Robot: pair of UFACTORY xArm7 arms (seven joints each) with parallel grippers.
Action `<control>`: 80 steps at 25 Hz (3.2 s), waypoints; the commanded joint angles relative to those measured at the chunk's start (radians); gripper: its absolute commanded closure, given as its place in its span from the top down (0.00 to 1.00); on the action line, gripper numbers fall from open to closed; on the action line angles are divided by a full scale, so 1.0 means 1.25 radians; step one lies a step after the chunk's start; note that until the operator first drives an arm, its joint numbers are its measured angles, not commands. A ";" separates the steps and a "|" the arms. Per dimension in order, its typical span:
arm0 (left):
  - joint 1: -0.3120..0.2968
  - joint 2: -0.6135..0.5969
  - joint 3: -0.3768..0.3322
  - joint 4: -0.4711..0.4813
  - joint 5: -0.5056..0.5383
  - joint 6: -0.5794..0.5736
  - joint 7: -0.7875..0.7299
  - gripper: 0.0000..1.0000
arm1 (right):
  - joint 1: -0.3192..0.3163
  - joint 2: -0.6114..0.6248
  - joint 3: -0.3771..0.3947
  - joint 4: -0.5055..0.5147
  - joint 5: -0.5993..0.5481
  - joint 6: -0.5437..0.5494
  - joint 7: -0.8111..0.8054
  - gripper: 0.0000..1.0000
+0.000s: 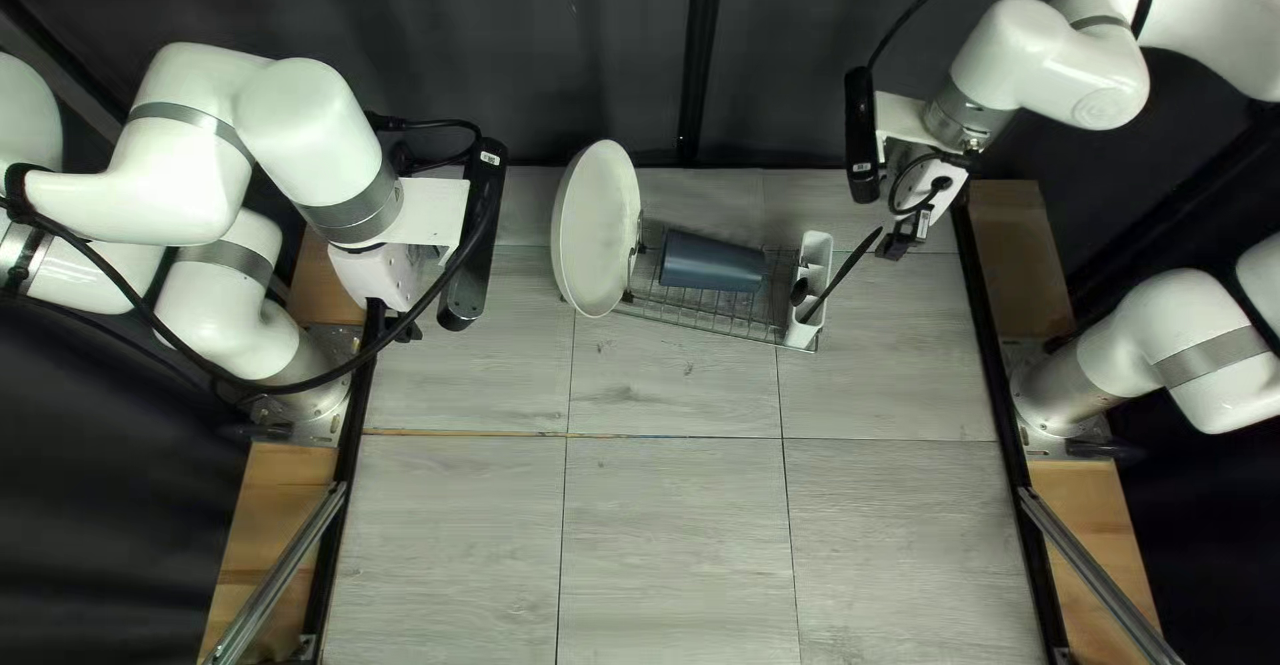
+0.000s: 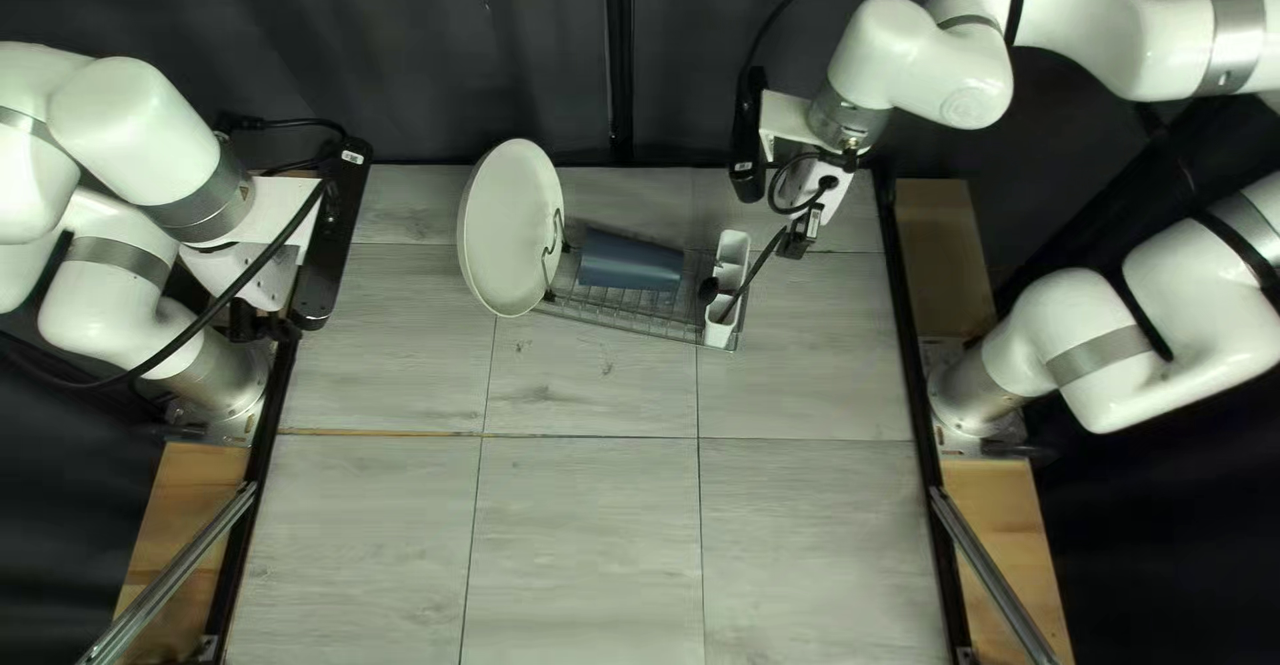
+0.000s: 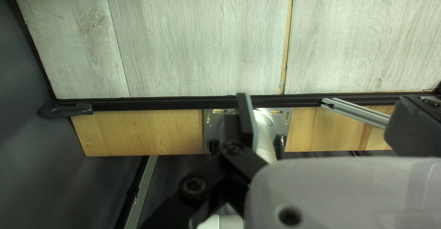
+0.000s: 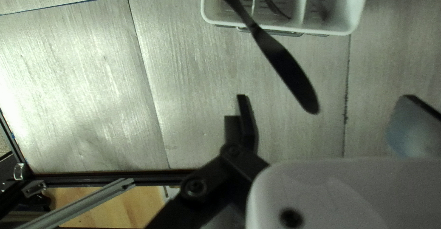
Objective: Pick up and place plate onto table. Place down one fork to the left of the plate. Place spoon and knife to the right of the plate. Place cup above the knife and spoon
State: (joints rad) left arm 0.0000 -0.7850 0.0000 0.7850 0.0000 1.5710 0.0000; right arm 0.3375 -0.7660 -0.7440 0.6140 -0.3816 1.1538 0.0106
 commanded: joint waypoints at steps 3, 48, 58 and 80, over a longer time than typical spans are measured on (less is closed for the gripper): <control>0.000 0.000 0.000 0.000 0.000 0.000 0.000 1.00 | 0.002 0.008 -0.014 -0.018 -0.002 -0.029 0.002 1.00; 0.000 0.000 0.000 0.000 0.000 0.000 0.000 1.00 | -0.020 -0.033 0.373 0.285 0.162 0.422 0.274 0.00; 0.000 0.000 0.000 0.000 0.000 0.000 0.000 1.00 | -0.018 -0.035 0.382 0.279 0.148 0.421 0.267 0.00; 0.000 0.000 0.000 0.000 0.000 0.000 0.000 1.00 | 0.166 0.231 0.539 0.195 0.225 -0.088 0.217 0.00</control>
State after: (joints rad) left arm 0.0000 -0.7850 0.0000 0.7850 0.0000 1.5710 0.0000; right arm 0.5164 -0.5140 -0.0464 0.9153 -0.1139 1.1680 0.3726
